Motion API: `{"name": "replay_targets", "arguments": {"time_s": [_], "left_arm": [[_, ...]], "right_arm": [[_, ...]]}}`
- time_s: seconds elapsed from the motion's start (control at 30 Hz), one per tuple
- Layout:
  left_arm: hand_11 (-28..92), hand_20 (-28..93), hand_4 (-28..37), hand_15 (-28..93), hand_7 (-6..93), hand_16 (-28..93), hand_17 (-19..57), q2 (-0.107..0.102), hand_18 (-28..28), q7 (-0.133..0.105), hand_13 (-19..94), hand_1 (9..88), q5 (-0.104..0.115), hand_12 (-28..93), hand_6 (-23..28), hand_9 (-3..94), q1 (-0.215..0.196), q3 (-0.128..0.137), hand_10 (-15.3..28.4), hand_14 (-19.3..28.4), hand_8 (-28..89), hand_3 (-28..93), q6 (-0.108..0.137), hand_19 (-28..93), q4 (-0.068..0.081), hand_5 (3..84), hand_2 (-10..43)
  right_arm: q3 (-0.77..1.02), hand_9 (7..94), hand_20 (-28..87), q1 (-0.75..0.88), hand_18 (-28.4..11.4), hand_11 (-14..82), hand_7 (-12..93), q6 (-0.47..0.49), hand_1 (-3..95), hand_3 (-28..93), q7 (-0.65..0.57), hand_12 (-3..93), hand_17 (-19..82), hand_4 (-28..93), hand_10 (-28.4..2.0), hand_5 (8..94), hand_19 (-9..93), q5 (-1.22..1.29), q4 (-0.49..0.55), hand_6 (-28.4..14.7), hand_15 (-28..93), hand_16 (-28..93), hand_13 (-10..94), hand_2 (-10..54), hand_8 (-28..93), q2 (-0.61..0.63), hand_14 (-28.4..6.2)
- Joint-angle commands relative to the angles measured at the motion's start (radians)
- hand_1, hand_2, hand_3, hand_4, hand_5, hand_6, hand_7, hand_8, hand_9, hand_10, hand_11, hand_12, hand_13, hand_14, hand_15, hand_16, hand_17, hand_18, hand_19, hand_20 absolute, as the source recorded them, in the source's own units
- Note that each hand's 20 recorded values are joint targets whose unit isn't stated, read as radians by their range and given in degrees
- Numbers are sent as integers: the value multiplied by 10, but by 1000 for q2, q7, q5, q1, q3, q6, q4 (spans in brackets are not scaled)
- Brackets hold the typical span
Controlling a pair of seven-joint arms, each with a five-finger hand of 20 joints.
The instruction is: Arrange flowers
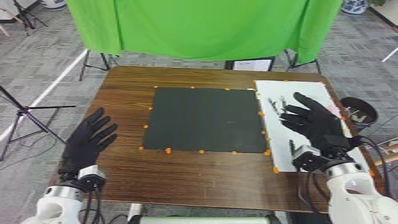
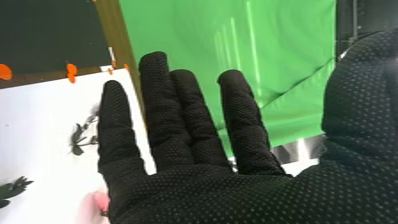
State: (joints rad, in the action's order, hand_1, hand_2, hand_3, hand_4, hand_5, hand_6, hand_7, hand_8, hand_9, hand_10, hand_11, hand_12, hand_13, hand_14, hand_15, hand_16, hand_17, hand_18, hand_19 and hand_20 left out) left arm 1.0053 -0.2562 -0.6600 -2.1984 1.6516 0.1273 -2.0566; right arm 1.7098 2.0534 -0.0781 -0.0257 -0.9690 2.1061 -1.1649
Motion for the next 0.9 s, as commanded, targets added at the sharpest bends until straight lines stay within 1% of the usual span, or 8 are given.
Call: {"name": "replay_targets", "arguments": {"time_s": [0.03,0.17,0.3,0.37,0.53,0.73,0.83,0.9], "left_arm": [[210,85,-282,302,214,8,-83,-9,222,2,193,258,-1,181,33,227,-25,31,115,159,-111,691,8,395,-28,267,-64],[209,85,-282,303,214,7,-84,-11,222,-1,193,258,-3,180,33,227,16,-1,115,159,-111,691,-13,395,-13,267,-63],[209,85,-282,303,213,7,-83,3,221,4,193,259,-1,181,33,227,-30,17,115,160,-111,692,6,395,-31,268,-63],[209,85,-281,304,212,7,-83,7,221,12,193,258,-2,181,33,228,-43,24,115,160,-111,693,1,395,-35,268,-63],[209,85,-281,303,212,6,-83,-20,222,2,193,261,-12,180,33,228,14,-1,116,161,-110,689,-27,396,-14,268,-62],[209,85,-281,302,211,7,-83,-3,221,19,193,260,-3,181,33,226,-32,12,115,160,-110,690,-16,396,-27,267,-62],[208,85,-281,302,211,7,-83,-18,221,8,193,260,-7,181,34,227,-5,1,115,160,-110,689,-28,396,-17,267,-61],[208,85,-281,301,211,7,-83,-17,221,5,193,260,-12,182,33,226,-24,14,114,159,-110,688,-21,396,-27,267,-60]], "right_arm": [[2,398,263,-13,-218,152,260,3,125,874,-7,231,83,-269,-138,340,485,-6,7,-23,351,207,369,-46,-141,8,-119],[19,398,263,-7,-218,153,259,-28,127,872,-4,232,83,-269,-138,341,484,10,11,-24,351,208,368,-46,-141,14,-119],[15,399,263,-20,-218,154,259,14,125,875,-8,231,83,-268,-139,342,485,4,4,-24,351,208,367,-47,-141,-9,-120],[12,397,263,-21,-218,154,259,-9,126,874,16,232,82,-269,-138,341,486,28,7,-24,352,208,364,-47,-141,-8,-120],[33,399,263,-8,-218,155,259,15,126,875,-6,232,82,-269,-139,342,486,31,12,-24,354,208,365,-47,-141,8,-119],[61,405,263,10,-217,161,259,10,131,875,-51,235,83,-269,-137,342,487,-50,32,-24,353,207,363,-56,-140,-3,-121],[75,497,312,18,-212,303,292,-39,164,850,-178,261,137,-278,-148,423,600,-329,80,-33,502,202,428,-77,-149,60,-120],[57,550,352,14,-205,374,336,-62,194,832,-244,274,190,-281,-138,466,689,-562,101,-28,599,196,484,-91,-159,116,-119]]}}
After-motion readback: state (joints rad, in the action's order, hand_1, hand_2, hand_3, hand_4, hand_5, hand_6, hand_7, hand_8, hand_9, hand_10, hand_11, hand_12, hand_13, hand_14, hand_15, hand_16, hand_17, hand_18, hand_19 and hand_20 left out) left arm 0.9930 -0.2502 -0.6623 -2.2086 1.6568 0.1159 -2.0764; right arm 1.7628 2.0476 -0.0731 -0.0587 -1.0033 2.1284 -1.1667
